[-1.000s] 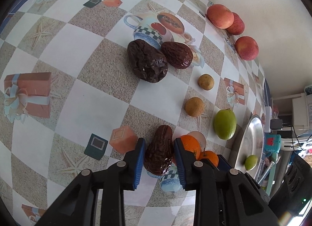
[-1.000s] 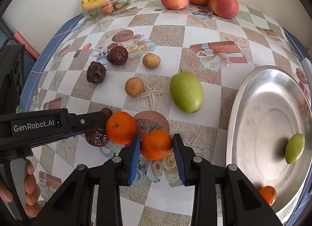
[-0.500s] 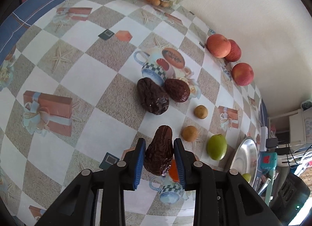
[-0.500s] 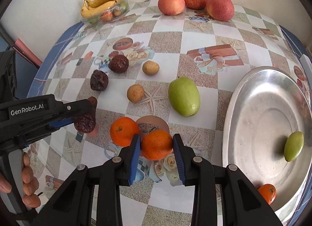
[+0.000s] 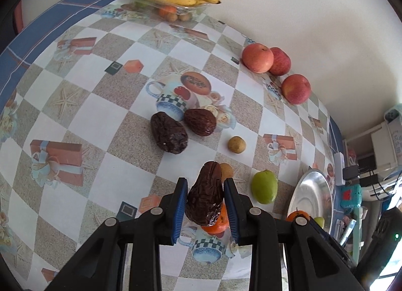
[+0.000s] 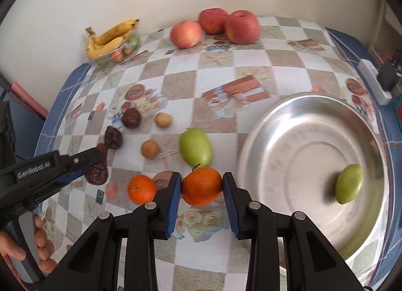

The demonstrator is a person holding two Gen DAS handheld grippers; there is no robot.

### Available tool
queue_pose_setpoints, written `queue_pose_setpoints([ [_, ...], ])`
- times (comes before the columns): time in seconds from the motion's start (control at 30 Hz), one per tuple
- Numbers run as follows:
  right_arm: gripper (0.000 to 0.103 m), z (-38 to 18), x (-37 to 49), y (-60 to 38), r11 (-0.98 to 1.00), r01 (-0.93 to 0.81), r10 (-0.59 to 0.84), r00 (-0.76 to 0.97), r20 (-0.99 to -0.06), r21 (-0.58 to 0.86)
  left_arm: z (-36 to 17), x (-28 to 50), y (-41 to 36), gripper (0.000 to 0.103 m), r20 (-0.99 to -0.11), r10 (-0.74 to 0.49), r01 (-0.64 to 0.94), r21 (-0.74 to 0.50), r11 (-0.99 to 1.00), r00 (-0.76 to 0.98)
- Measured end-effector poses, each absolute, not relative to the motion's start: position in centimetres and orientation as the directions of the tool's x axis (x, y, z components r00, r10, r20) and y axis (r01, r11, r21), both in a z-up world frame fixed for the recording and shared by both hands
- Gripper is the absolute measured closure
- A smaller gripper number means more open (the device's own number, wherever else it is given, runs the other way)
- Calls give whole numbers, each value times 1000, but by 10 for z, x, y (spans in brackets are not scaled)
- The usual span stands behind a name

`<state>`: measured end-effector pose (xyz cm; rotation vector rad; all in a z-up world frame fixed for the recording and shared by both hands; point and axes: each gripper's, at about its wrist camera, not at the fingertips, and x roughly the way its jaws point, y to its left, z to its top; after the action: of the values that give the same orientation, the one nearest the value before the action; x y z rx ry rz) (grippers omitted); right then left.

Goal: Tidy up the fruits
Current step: 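Carry both fruits over the steel bowl and open the left tool to drop the date, then open the right tool to drop the tangerine into the steel bowl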

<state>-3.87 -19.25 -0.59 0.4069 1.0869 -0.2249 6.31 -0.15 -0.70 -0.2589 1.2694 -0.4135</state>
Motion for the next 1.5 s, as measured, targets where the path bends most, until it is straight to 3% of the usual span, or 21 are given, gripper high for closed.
queue_pose_setpoints([
  [0.5, 68, 2, -91, -282, 732, 658, -169, 428, -888, 178, 6, 9, -98, 71, -836, -528, 475, -408, 780, 149],
  [0.83, 67, 3, -103, -299, 698, 693, -199, 426, -882, 178, 5, -25, -148, 69, -820, -564, 642, -382, 665, 96],
  [0.93, 67, 2, -102, -297, 704, 686, -189, 430, -883, 184, 2, -21, -146, 54, -823, -563, 628, -398, 669, 77],
  [1.13, 67, -1, -99, -294, 713, 679, -184, 420, -888, 174, 1, -18, -142, 50, -825, -559, 611, -402, 681, 80],
  [1.2, 66, 0, -99, -293, 716, 677, -189, 420, -888, 168, 0, -16, -140, 42, -830, -550, 602, -394, 694, 91],
  [1.43, 48, -6, -98, -295, 713, 685, -187, 394, -900, 152, -7, -5, -130, 24, -871, -472, 560, -324, 763, 138],
  [1.5, 45, -7, -97, -294, 717, 682, -188, 385, -903, 142, -6, -1, -126, 14, -873, -461, 544, -314, 778, 156],
])
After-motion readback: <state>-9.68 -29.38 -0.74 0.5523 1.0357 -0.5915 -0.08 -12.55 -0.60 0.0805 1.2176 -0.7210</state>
